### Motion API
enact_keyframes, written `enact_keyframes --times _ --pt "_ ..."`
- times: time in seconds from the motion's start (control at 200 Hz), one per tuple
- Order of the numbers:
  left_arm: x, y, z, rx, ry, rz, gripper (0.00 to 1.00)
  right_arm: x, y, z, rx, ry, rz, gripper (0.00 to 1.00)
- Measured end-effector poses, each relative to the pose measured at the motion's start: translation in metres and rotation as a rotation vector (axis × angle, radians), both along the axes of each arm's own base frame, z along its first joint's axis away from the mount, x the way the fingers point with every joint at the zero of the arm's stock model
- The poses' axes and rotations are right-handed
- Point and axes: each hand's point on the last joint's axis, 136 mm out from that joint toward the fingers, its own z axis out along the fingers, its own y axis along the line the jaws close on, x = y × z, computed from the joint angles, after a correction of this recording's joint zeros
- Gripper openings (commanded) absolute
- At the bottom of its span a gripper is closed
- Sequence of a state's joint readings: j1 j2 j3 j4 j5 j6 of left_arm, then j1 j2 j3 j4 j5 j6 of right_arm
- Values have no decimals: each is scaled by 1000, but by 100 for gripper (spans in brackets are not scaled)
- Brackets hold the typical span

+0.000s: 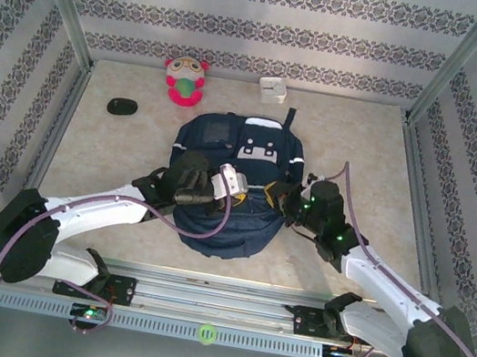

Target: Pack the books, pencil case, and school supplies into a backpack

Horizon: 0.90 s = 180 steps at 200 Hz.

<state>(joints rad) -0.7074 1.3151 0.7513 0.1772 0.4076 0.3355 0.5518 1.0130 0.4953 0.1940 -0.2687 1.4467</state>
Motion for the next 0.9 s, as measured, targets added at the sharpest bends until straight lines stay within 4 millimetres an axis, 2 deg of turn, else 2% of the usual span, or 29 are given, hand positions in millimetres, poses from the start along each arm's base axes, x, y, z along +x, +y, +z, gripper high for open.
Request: enact_keyframes --times 0.065,0.155,0.225,0.32,0.4,0.485,0.645,0.899 --pt "1 7 3 -3 9 14 33 -2 0 -2 -6 -2 -28 0" --pt "5 20 8 -11 54 70 45 -1 -1 -6 -22 -2 -61 0" --pt "8 28 19 -28 107 133 48 -2 2 -7 -30 -4 -72 0" --pt "10 38 43 -88 196 245 50 -2 5 -7 -37 -16 -92 0" --pt "6 48 63 -155 289 352 50 -3 6 -6 -42 -27 -112 0" --pt "-5 52 72 -198 385 448 53 -3 7 -5 -43 -30 -131 0" --pt "-34 40 59 -172 596 574 55 -3 8 -8 -52 -30 -150 0" --pt "-53 1 28 -57 746 727 54 -1 12 -9 -40 -25 -156 0"
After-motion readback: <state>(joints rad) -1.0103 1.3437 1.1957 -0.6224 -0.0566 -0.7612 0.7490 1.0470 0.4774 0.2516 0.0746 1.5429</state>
